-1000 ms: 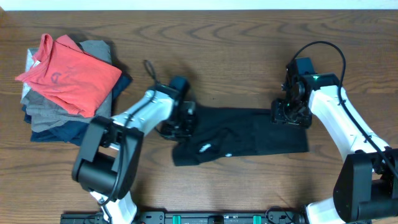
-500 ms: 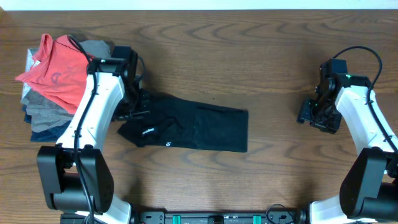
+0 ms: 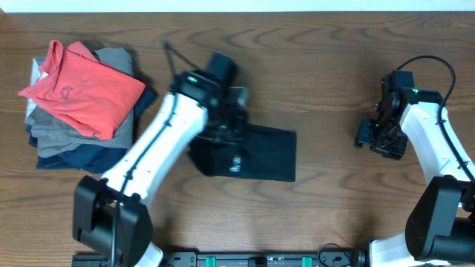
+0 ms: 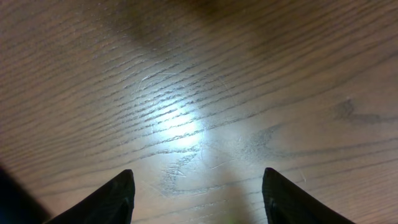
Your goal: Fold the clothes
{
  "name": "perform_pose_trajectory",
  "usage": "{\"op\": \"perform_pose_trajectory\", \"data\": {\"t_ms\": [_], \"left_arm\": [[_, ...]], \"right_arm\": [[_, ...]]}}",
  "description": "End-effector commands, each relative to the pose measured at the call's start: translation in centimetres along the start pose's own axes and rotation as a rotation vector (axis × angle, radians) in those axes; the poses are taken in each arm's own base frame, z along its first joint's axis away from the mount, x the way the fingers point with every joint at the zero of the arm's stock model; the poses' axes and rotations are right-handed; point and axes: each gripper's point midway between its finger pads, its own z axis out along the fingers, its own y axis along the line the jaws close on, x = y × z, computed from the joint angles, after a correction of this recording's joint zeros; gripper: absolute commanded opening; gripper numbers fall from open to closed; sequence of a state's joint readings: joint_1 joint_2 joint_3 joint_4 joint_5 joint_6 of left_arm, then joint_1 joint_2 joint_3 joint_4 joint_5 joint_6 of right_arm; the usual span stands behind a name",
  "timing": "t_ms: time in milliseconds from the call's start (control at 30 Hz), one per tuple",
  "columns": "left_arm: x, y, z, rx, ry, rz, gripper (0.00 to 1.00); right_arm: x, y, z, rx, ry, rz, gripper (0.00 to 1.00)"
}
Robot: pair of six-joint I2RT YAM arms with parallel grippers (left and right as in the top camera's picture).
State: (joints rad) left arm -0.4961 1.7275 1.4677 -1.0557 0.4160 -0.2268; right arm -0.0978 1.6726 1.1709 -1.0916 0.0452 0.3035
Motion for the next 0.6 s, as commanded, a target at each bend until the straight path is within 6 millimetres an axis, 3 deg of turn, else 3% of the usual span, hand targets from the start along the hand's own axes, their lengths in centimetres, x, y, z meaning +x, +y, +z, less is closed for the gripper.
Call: {"op": "perform_pose_trajectory", "data": {"t_ms": [0, 100, 267, 567], "left_arm": [[-0.1, -4.5, 0.1, 0.078, -0.036, 0.064, 0.07], [-1.0, -6.9, 1.0, 0.091, -0.093, 0.140, 0.08], [-1.7, -8.6, 2.8, 0.052, -0.140, 0.216, 0.13], [-0.5, -8.8, 6.9, 0.024, -0.044, 0.229, 0.15]], "right_arm": [[-0.4, -0.2, -0.7, 0.001, -0.026, 0.002, 0.64], [-0.2, -0.3, -0.7, 0.004, -0.018, 0.002, 0.64], [0.1, -0.4, -0.7, 0.007, -0.007, 0.001, 0.64], [0.2, -0.4, -0.7, 0.006, -0.004, 0.001, 0.64]]}}
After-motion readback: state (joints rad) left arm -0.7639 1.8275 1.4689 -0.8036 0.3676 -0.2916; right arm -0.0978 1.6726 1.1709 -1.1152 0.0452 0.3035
